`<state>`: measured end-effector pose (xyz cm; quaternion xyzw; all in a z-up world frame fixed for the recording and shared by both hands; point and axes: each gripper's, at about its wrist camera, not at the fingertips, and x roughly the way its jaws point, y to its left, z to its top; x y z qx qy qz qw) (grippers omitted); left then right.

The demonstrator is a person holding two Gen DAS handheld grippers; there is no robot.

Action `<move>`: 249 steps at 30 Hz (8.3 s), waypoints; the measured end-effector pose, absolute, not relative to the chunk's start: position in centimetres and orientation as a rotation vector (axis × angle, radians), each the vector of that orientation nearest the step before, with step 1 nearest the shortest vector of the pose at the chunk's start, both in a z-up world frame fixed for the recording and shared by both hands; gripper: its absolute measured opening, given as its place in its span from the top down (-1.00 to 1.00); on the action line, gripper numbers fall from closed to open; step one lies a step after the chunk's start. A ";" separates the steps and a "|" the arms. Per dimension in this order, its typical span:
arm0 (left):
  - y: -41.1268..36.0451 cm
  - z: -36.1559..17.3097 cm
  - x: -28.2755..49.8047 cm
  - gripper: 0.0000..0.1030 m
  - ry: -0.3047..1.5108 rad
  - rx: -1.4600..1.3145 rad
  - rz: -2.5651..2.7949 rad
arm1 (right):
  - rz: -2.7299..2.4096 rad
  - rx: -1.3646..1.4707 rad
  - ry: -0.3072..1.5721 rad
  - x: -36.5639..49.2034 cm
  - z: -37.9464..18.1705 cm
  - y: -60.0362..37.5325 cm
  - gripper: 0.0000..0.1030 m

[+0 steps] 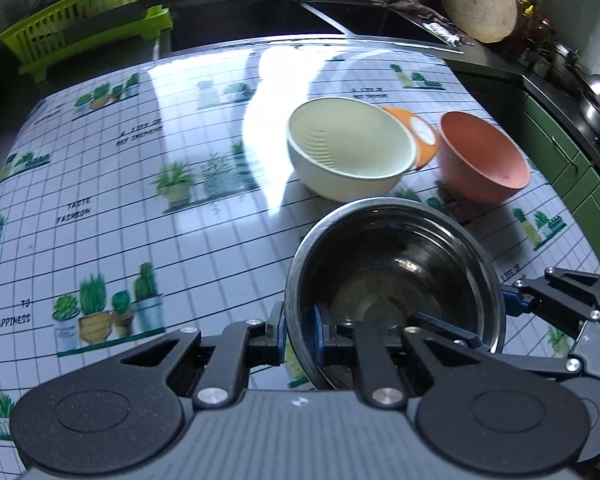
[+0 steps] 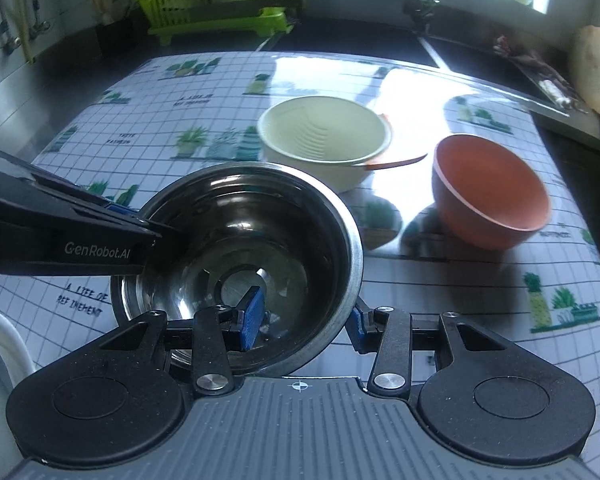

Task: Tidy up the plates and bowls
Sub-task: 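Lift the steel bowl with the left gripper and carry it toward the plate stack, then lower the steel bowl onto the plate stack and open the left gripper, then move the left tool to the terracotta bowl's rim and close on it, then lift the terracotta bowl with the left gripper and carry it to the steel bowl, then lower the terracotta bowl into the steel bowl with the left gripper, then open the left gripper and withdraw from the nested bowls, then move the left tool to the cream colander bowl's rim and close on it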

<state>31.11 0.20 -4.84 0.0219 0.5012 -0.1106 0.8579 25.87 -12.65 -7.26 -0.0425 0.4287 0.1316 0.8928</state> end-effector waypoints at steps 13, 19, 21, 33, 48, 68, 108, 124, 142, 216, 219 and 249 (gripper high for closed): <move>2.4 -6.4 31.1 0.74 1.100 0.034 -0.193 | 0.321 -0.106 0.924 25.8 -8.5 -10.2 0.15; 2.6 -6.3 31.1 0.61 1.092 0.031 -0.188 | 0.333 -0.110 0.917 25.6 -8.5 -10.2 0.12; 2.7 -6.0 31.2 0.47 1.086 0.030 -0.188 | 0.331 -0.104 0.907 25.5 -8.2 -10.4 0.08; 2.3 -3.2 32.2 -0.06 1.027 0.025 -0.186 | 0.276 -0.084 0.832 25.5 -4.6 -13.4 -0.11; 0.8 -1.5 36.7 -0.18 0.997 -0.075 -0.134 | 0.231 0.108 0.849 32.0 -4.2 -17.0 -0.11; -4.0 -1.7 40.2 -0.16 0.983 -0.123 -0.189 | 0.224 -0.012 0.774 34.8 -2.5 -22.7 -0.11; -14.8 -7.4 42.9 0.61 1.121 -0.254 -0.295 | 0.232 -0.042 0.927 40.6 -9.8 -30.1 0.27; -15.3 -6.7 41.8 0.77 1.107 -0.181 -0.294 | 0.222 -0.057 0.925 39.1 -8.9 -29.1 0.41; -9.2 0.1 34.4 0.77 1.016 -0.128 -0.255 | 0.293 -0.066 0.845 32.7 -3.3 -23.2 0.40; 0.0 0.7 33.1 -0.30 0.963 -0.059 -0.098 | 0.397 -0.026 0.828 30.1 -3.3 -16.4 -0.09; -0.8 0.7 34.5 -0.36 0.950 -0.051 -0.106 | 0.353 0.028 0.838 31.8 -3.7 -17.4 -0.09; -3.0 -4.4 43.7 -0.23 0.958 0.024 -0.158 | 0.253 0.209 0.927 38.3 -7.4 -19.2 -0.08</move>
